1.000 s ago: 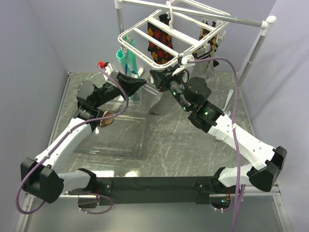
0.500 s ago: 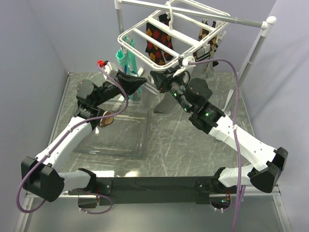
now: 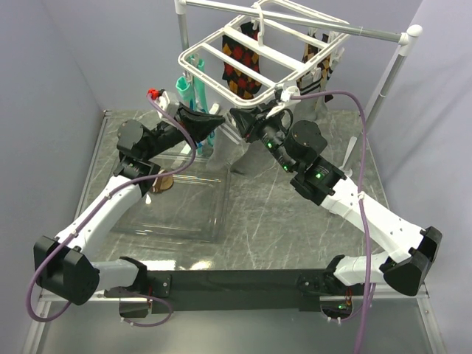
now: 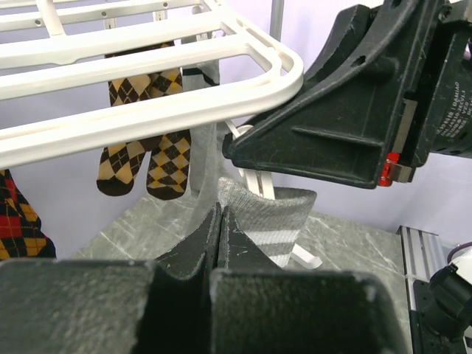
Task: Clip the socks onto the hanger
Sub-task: Clamp the sock onto the hanger.
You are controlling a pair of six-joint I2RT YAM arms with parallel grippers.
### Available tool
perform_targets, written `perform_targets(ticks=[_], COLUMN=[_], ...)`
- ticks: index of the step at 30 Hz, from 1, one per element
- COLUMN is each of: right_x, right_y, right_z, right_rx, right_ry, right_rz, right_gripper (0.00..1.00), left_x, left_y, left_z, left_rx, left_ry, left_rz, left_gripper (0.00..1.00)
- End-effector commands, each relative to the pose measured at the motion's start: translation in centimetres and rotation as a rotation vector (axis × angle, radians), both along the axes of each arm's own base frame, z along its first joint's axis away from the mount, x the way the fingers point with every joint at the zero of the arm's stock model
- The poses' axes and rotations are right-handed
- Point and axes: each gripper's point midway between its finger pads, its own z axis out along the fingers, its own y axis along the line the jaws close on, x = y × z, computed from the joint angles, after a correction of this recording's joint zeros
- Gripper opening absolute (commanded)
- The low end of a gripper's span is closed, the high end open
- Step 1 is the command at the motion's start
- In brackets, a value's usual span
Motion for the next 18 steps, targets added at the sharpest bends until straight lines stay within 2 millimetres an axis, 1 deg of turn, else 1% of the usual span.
perform_targets(ticks=[1,4,7,13,14,17,18], right_x=[-1.32,-1.18,-1.31,-1.19,-1.43,-1.63,-1.61], right_y=[-0.60,-0.55,-0.40,-0.25,-0.17,-0.04,0.07], right_z=[1.99,1.93,2.06,1.93,2.25,2.56,2.32], right_rx=[0.037,0.040,0.051,0.044,0.046,0.045,0.036], right_ry=[-0.045,-0.039,-0.041,-0.038,-0.044,-0.047,-0.037], right_rz=[0.030,0.030,0.040,0.042,0.051,0.066,0.069], right_gripper=[0.00,0.00,0.00,0.00,0.00,0.07,0.14], left_x=[-1.09,-1.26,-0.98,-1.04,-0.93,-0.82,-0.77], left_y=[0.05,0.09,0.03,0.09,0.09,0.19,0.25], left_z=[3.07,3.22,2.98,3.34,3.32,3.50,3.52], left_rx=[-0.044,-0.051,-0.046,-0.054,-0.053,-0.058,-0.060], left_ry=[-0.081,-0.079,-0.062,-0.060,-0.057,-0.055,-0.054], left_rz=[-0.029,-0.033,-0.029,-0.028,-0.025,-0.015,-0.010], left_gripper=[0.01,0.01,0.01,0.00,0.01,0.01,0.01])
